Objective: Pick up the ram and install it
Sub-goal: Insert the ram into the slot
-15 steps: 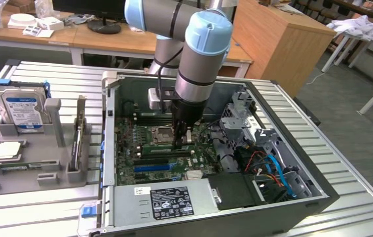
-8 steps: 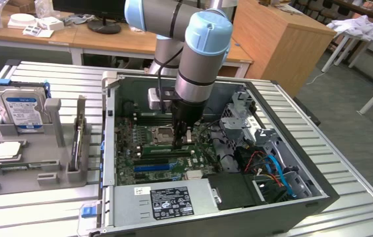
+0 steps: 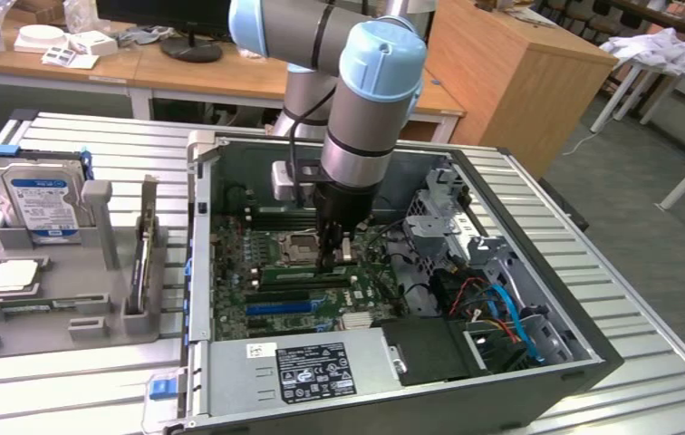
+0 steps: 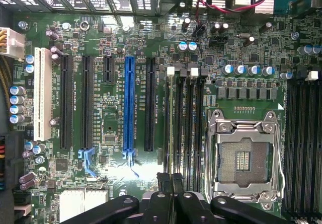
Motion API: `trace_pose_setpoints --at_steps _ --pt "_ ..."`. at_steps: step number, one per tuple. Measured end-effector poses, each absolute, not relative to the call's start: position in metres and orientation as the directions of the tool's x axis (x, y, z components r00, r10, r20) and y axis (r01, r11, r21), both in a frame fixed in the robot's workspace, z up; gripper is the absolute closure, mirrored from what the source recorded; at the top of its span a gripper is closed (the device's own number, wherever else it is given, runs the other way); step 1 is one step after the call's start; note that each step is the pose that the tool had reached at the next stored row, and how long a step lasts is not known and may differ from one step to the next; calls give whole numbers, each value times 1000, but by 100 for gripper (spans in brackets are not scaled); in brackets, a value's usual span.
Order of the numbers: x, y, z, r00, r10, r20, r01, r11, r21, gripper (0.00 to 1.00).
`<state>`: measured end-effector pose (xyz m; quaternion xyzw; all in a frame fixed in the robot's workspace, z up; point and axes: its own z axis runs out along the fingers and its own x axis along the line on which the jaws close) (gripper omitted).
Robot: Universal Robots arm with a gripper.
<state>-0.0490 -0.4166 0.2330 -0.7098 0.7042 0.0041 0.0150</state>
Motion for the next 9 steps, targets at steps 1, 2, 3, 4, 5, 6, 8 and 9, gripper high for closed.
trace_pose_setpoints --at_steps 1,2,3,4,5,6,8,9 --pt "-49 -417 233 8 -1000 -27 -1000 -7 -16 88" --pt "-49 -417 233 7 -1000 -27 -1000 -7 -15 88" --pt "-49 -417 233 6 -1000 -27 -1000 -6 -15 88" --pt "-49 -417 232 6 -1000 -27 -1000 -5 -16 88" --pt "-49 -417 232 5 -1000 -27 -1000 -4 -16 88" --pt "-49 -417 232 2 -1000 -27 -1000 -2 -16 88" --pt "-49 -417 232 0 -1000 -27 -1000 0 -15 88" --pt "-49 -417 232 0 -1000 -27 -1000 1 -15 88"
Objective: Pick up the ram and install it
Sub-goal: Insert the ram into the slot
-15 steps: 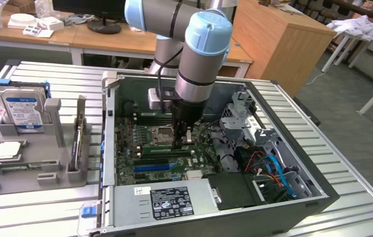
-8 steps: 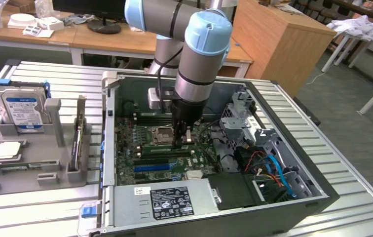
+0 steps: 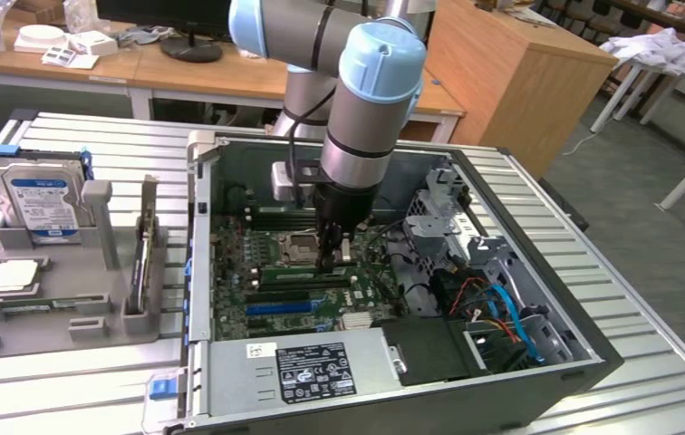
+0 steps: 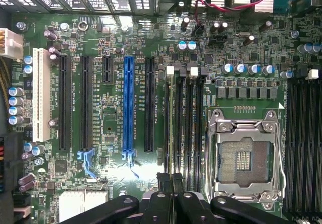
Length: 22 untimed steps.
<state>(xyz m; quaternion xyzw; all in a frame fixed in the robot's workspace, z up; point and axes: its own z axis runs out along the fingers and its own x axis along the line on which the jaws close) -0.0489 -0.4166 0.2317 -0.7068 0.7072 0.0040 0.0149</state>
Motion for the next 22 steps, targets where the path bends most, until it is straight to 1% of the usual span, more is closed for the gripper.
trace_pose_setpoints --at_steps 22 --pt "-49 -417 231 -17 -999 -27 -1000 17 -16 88"
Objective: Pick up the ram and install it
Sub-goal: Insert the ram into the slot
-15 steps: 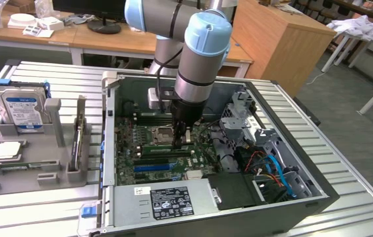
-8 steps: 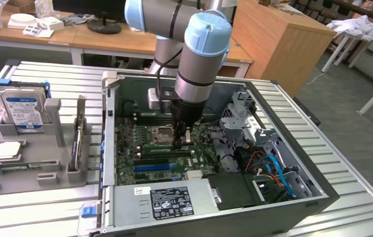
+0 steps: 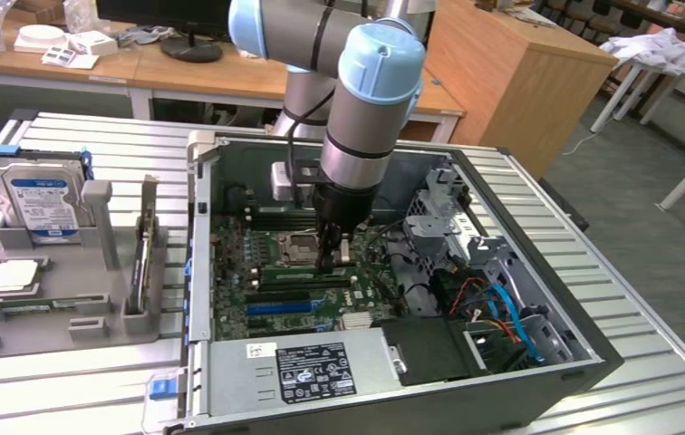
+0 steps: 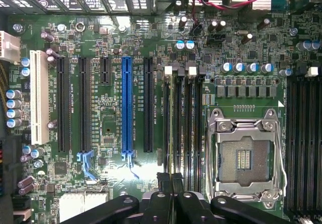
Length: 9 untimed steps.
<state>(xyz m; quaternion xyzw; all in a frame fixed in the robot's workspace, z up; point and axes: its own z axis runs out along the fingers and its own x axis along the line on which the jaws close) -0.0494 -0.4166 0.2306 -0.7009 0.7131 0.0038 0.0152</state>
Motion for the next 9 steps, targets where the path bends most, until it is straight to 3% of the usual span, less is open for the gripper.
trace_pose_setpoints --at_steps 9 --pt "-50 -416 229 -17 -999 -27 -1000 17 -16 88"
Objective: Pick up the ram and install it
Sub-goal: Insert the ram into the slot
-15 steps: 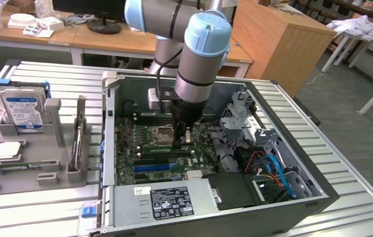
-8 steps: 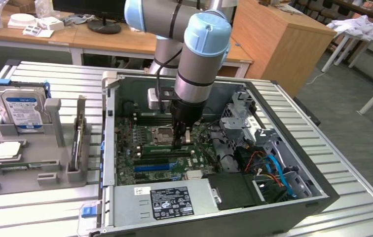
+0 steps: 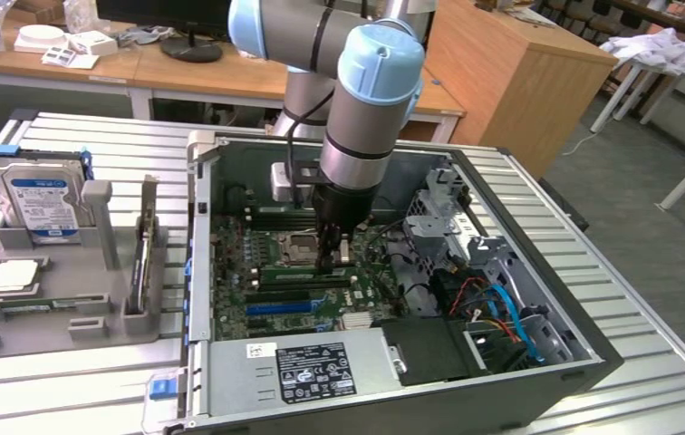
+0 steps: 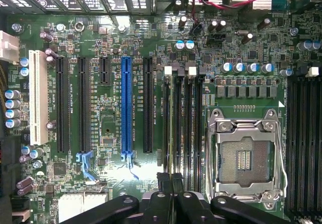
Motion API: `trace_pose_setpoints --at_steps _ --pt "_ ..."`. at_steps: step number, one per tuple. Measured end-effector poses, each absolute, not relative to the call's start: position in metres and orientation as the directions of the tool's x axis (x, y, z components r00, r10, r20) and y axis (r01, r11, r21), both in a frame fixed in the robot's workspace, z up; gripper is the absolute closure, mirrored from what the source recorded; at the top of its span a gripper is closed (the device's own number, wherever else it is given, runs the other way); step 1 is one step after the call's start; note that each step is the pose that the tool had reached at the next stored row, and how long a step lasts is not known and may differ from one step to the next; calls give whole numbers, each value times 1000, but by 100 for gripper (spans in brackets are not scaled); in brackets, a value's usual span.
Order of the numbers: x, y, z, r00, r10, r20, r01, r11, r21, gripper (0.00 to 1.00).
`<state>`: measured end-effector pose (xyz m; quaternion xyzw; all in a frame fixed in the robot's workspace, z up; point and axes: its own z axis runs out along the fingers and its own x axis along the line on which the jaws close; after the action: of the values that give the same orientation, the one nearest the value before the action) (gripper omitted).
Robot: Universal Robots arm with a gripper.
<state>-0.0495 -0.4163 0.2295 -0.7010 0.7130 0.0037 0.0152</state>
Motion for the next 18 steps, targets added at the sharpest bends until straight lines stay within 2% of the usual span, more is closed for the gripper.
trace_pose_setpoints --at_steps 18 --pt "-49 -416 229 -4 -1000 -27 -1000 4 -16 88"
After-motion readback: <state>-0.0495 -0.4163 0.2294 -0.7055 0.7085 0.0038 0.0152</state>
